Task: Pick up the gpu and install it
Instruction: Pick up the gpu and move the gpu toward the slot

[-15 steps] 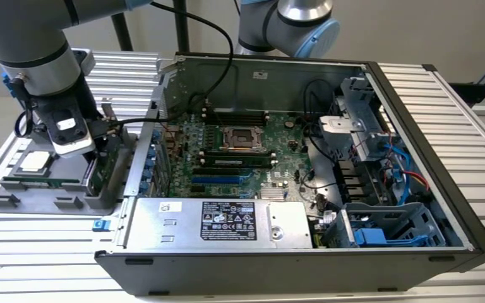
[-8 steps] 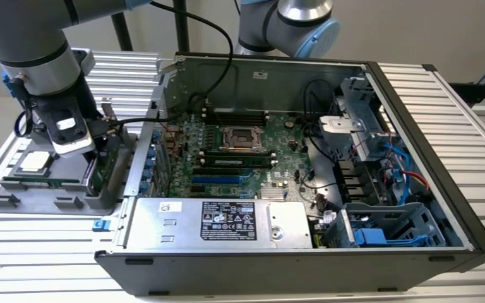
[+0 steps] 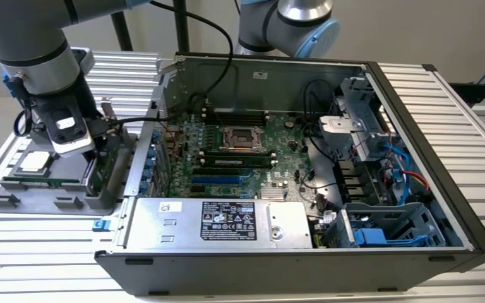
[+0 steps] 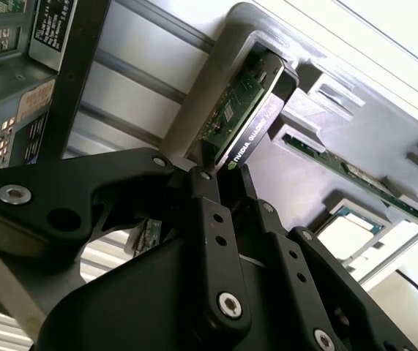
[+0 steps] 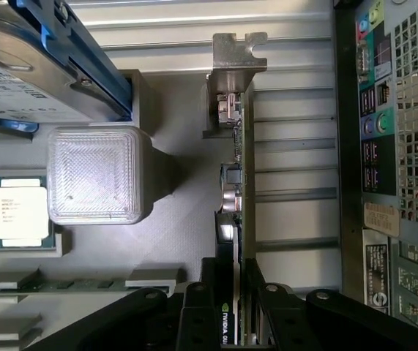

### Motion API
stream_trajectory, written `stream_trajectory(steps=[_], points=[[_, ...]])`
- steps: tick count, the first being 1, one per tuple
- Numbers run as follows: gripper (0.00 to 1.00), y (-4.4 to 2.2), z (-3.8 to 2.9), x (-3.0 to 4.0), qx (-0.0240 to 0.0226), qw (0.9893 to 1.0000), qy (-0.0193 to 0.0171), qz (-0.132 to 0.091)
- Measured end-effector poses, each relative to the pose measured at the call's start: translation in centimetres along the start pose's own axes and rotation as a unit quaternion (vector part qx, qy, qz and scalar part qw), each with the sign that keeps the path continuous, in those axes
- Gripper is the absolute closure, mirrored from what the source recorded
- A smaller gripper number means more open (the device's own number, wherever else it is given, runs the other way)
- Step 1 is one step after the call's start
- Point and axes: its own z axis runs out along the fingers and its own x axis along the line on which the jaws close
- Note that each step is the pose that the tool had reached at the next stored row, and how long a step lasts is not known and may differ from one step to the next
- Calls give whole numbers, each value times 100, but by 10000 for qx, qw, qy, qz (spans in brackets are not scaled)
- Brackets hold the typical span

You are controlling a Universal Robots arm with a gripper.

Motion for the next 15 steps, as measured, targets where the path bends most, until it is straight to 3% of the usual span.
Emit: stream_trajectory(steps=[15], points=[[100,7,-127,-2,-1,10000,-1,0]])
